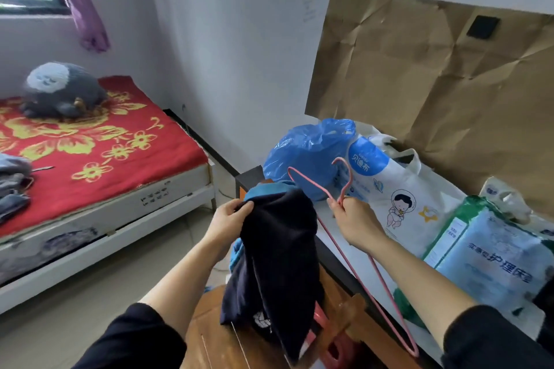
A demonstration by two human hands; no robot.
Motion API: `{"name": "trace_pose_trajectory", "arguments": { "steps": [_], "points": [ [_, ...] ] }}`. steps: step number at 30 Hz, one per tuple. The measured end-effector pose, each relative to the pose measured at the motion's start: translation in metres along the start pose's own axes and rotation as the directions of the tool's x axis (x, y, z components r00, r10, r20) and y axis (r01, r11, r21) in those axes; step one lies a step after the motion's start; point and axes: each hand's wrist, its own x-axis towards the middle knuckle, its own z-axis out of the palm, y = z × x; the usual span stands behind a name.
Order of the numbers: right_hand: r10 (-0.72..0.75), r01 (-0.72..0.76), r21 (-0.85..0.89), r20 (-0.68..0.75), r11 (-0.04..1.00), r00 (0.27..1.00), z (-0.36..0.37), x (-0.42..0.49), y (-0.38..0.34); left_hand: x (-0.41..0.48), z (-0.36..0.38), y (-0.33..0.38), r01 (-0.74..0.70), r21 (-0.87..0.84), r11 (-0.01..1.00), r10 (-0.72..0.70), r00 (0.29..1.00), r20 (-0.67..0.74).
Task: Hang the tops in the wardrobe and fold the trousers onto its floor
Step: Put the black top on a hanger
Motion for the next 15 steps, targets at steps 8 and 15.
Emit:
{"name": "trace_pose_trajectory", "arguments": {
  "steps": [8, 15],
  "points": [
    [-0.017, -0.042, 0.282, 0.204, 0.959, 0.979, 0.032, -0.016, -0.065, -0.076, -0.06, 0.025, 0.052, -0.559, 0.828, -0.101, 0.993, -0.058],
    [-0.027, -0.255, 0.557, 0.447, 0.791, 0.894, 0.069, -0.064, -0.127, -0.138, -0.116, 0.052, -0.003, -0.63, 0.776, -0.077, 0.992, -0.1]
  ]
}}
